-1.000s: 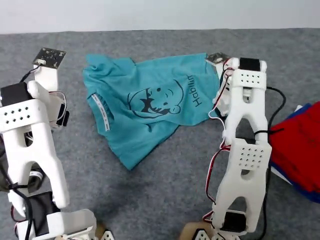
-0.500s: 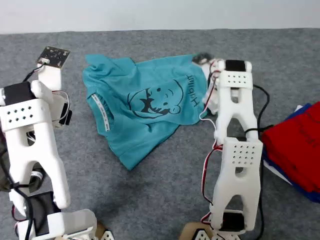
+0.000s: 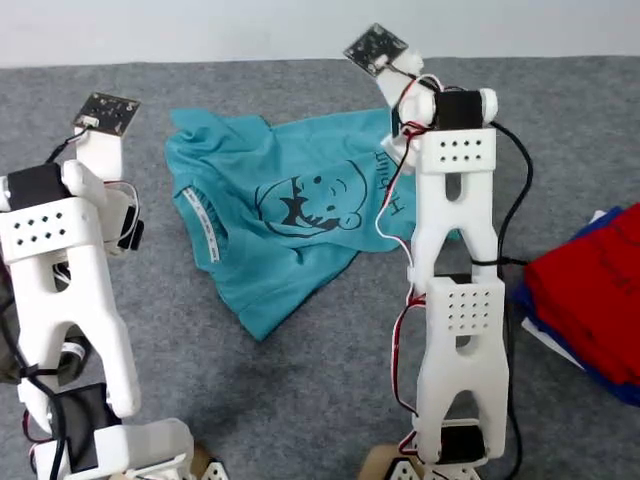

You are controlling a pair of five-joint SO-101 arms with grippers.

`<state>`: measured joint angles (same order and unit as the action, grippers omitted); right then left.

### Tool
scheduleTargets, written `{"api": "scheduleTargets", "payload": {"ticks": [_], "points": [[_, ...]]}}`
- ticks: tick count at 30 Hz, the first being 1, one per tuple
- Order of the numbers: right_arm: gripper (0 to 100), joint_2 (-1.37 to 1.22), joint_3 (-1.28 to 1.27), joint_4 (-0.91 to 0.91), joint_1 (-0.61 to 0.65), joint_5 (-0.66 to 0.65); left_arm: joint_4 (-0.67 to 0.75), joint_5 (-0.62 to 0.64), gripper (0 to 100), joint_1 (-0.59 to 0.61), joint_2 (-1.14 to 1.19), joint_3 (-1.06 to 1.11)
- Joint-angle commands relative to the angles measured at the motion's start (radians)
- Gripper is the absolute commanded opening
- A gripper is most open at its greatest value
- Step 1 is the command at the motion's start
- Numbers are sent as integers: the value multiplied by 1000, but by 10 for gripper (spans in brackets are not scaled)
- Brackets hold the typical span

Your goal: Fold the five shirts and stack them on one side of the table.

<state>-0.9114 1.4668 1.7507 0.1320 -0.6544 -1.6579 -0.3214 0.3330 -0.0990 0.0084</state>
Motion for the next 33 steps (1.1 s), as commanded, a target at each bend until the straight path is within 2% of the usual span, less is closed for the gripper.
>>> {"api": "scheduleTargets", "payload": {"ticks": [1,7,12,18,26,33], "points": [[68,25,86,39,4,-5,12,-5,79,-6,-46,-2],[80,42,-104,47,-42,35,12,-5,79,-23,-52,50],[230,211,-460,45,-59,54,12,-5,79,-34,-54,71],[251,358,-815,36,-105,-23,15,-5,79,-38,-48,71],[251,225,-885,-105,-200,-68,18,-5,79,-40,-46,73],[250,97,-885,-255,-165,-63,17,-5,79,-40,-46,87]]}}
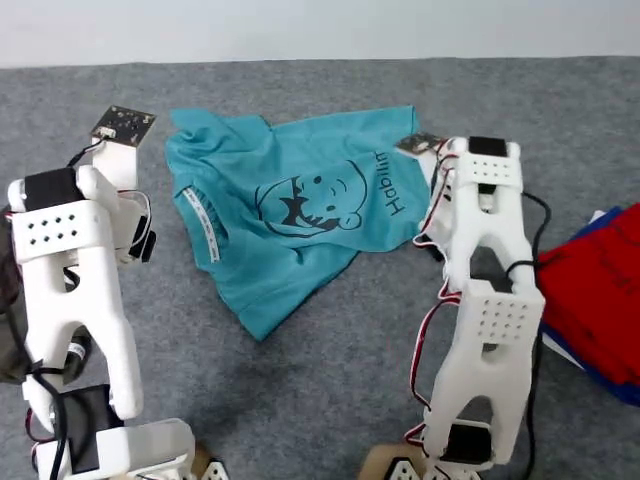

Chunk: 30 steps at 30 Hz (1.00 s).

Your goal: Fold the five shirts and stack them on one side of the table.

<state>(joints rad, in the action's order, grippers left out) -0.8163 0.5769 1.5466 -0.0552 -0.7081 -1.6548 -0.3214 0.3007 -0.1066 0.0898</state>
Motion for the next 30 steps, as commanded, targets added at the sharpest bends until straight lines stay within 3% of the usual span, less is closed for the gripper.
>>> {"api": "scheduleTargets", "payload": {"ticks": [1,5,8,16,25,30], "points": [[249,-4,5,-70,33,-9,15,-5,79,-8,-38,15],[235,-1,5,-142,62,-9,15,-5,79,-8,-44,51],[158,1,15,-179,76,-12,15,-5,79,-6,-46,68],[93,1,215,-82,105,-15,17,-6,79,-11,-46,68],[24,-7,489,120,143,-51,9,-5,77,-212,-46,71],[13,-7,546,182,142,-54,-8,-5,26,-376,-37,84]]}}
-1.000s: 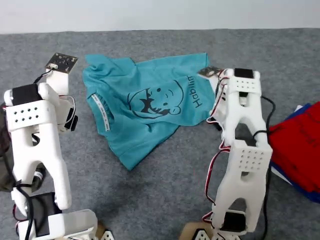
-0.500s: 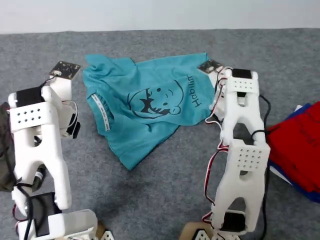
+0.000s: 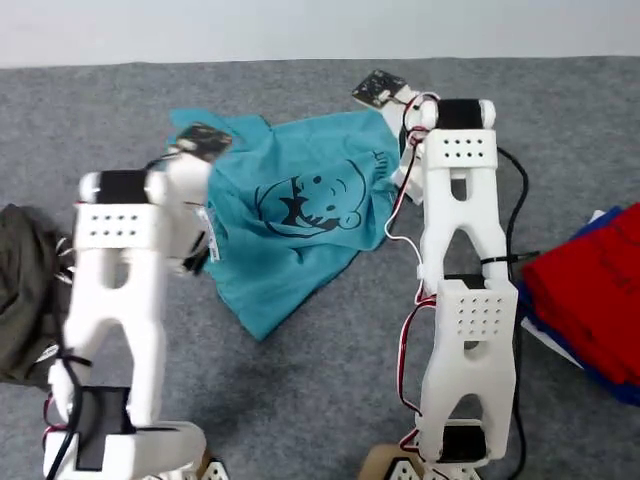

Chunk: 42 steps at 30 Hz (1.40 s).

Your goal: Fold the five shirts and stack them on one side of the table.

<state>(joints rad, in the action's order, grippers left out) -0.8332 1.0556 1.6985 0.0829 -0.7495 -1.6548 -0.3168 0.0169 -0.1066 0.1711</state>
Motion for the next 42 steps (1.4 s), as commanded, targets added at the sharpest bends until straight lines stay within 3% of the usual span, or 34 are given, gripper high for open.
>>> {"api": "scheduleTargets", "payload": {"ticks": [1,7,12,17,32,42], "points": [[13,10,69,38,4,-20,-15,-8,23,-126,-38,7],[13,18,69,44,1,-23,-37,100,24,-304,-38,77],[12,19,71,73,-1,-21,-17,107,64,-382,-37,142],[12,22,71,90,-31,-17,49,106,154,-350,-35,186],[12,88,64,90,-59,-21,305,61,224,-278,-18,363],[12,88,68,90,-59,-23,273,38,203,-242,431,208]]}}
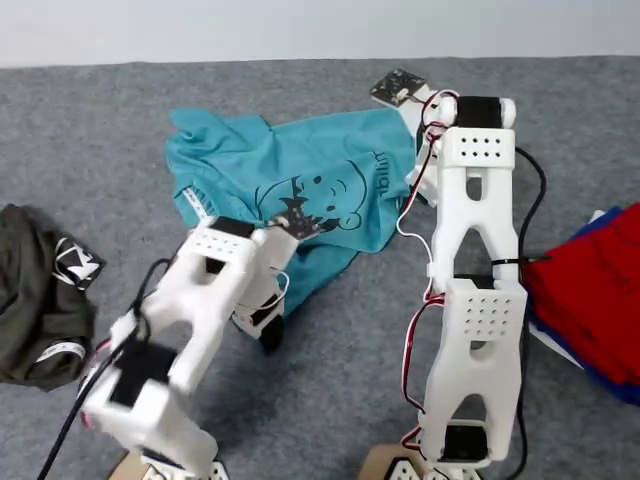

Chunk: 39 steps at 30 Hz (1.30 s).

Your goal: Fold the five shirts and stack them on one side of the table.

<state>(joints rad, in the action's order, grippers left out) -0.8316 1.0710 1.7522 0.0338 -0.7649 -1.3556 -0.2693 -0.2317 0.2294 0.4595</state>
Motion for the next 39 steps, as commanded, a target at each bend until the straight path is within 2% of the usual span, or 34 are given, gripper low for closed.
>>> {"api": "scheduleTargets", "payload": {"ticks": [1,4,9,14,20,24,28,39], "points": [[12,87,52,36,-10,-8,-38,-9,185,6,126,-114],[13,87,52,36,-10,-8,-68,-9,126,12,175,-211],[13,85,52,35,-12,-8,-89,-9,103,14,178,-303],[13,85,52,35,-12,-8,-104,-14,0,14,178,-352],[12,88,54,35,-61,-9,-292,-12,1,63,164,-538],[12,111,54,36,-113,-21,-384,-8,1,155,46,-743],[12,188,54,33,-139,-21,-394,-6,1,216,-124,-877],[13,374,54,31,-140,-21,-390,61,1,221,-419,-917]]}}
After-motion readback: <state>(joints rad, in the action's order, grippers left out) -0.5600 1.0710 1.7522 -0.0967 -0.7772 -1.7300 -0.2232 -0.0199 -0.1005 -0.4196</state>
